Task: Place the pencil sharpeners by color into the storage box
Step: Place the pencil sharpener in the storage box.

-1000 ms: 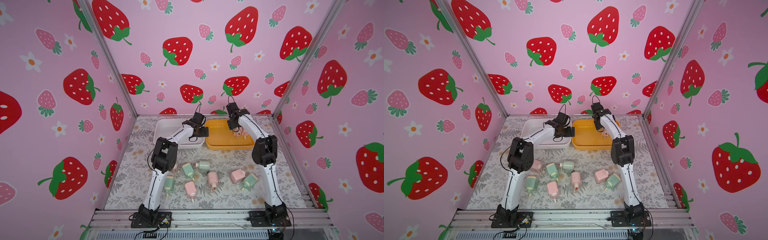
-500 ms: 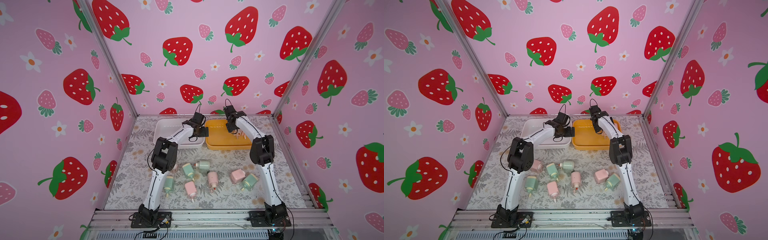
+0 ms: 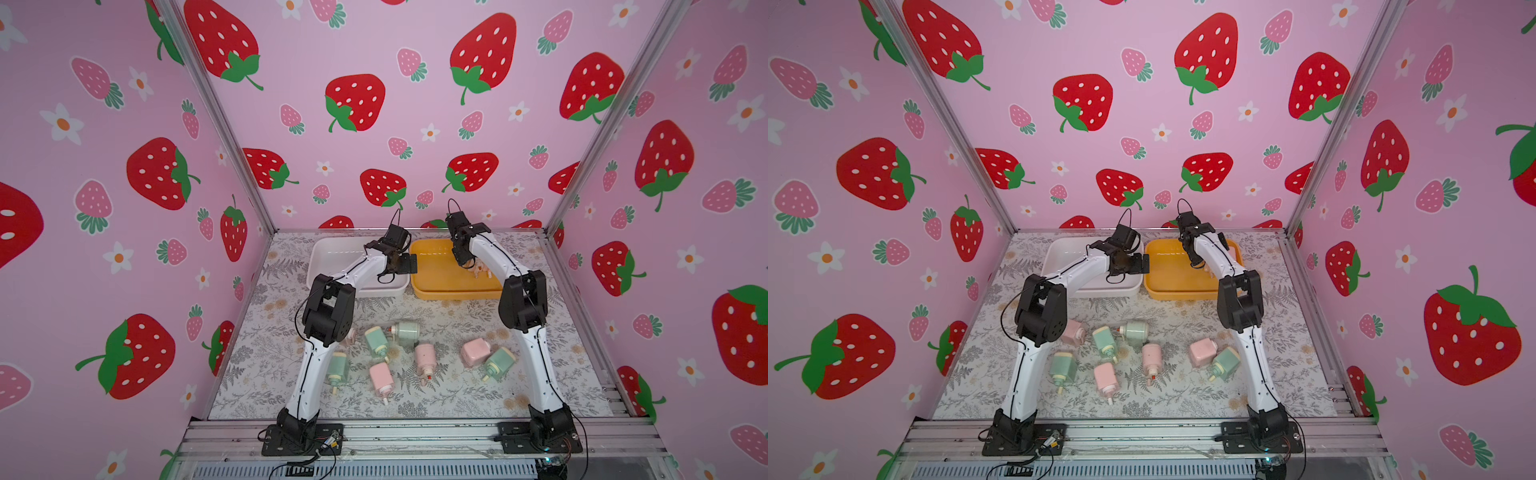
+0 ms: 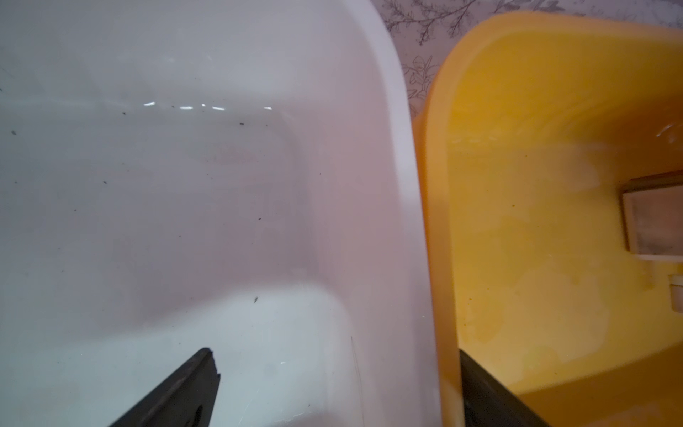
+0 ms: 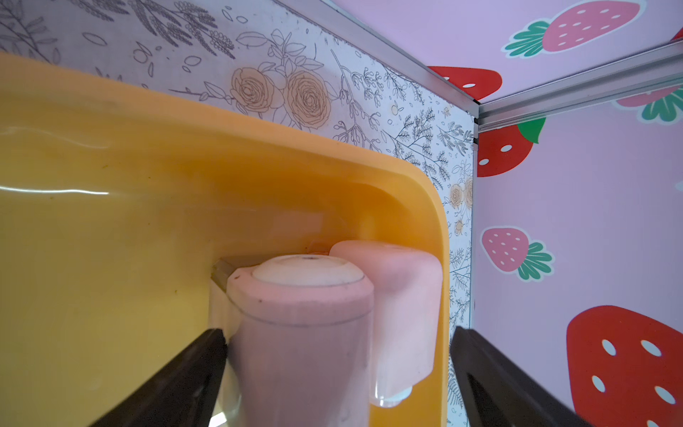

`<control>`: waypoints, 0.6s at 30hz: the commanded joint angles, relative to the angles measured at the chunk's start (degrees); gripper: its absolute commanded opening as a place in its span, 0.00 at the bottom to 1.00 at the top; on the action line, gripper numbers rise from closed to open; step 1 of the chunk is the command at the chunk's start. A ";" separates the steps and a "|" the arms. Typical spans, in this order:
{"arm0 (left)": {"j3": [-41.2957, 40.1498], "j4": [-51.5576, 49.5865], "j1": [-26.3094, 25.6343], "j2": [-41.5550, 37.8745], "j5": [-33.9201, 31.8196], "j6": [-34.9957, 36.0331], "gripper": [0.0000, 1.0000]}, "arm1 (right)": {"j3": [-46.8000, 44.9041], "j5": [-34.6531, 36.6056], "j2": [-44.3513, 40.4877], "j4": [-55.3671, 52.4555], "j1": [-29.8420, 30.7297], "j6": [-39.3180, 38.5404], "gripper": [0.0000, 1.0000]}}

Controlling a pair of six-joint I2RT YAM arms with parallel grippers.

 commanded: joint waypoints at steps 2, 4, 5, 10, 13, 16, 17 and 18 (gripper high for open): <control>-0.36 -1.01 0.71 -2.05 -0.04 -0.23 1.00 | 0.05 0.49 1.06 -0.38 0.13 -0.85 1.00; -0.25 -0.88 0.69 -2.14 0.49 -0.44 1.00 | 0.01 -0.30 0.67 -0.45 0.21 -0.94 1.00; -0.10 -0.86 0.69 -2.14 0.88 -0.49 0.99 | -0.12 -0.80 0.48 -0.48 0.21 -0.96 1.00; -0.30 -0.40 0.69 -2.57 4.24 -1.06 1.00 | -1.97 -4.24 -1.84 0.67 0.39 -0.78 1.00; -0.94 0.58 0.60 -3.62 5.63 -1.20 1.00 | -2.41 -5.08 -2.76 1.10 0.48 -0.78 1.00; -0.84 0.46 0.58 -4.53 6.50 -0.76 1.00 | -2.86 -5.44 -3.91 1.51 0.57 -0.82 1.00; -0.84 0.33 0.47 -4.82 6.77 -0.61 1.00 | -3.25 -5.64 -4.47 1.84 0.65 -0.94 1.00; -1.06 0.23 0.44 -5.35 6.85 -0.51 1.00 | -4.01 -6.06 -5.23 2.43 0.72 -1.03 1.00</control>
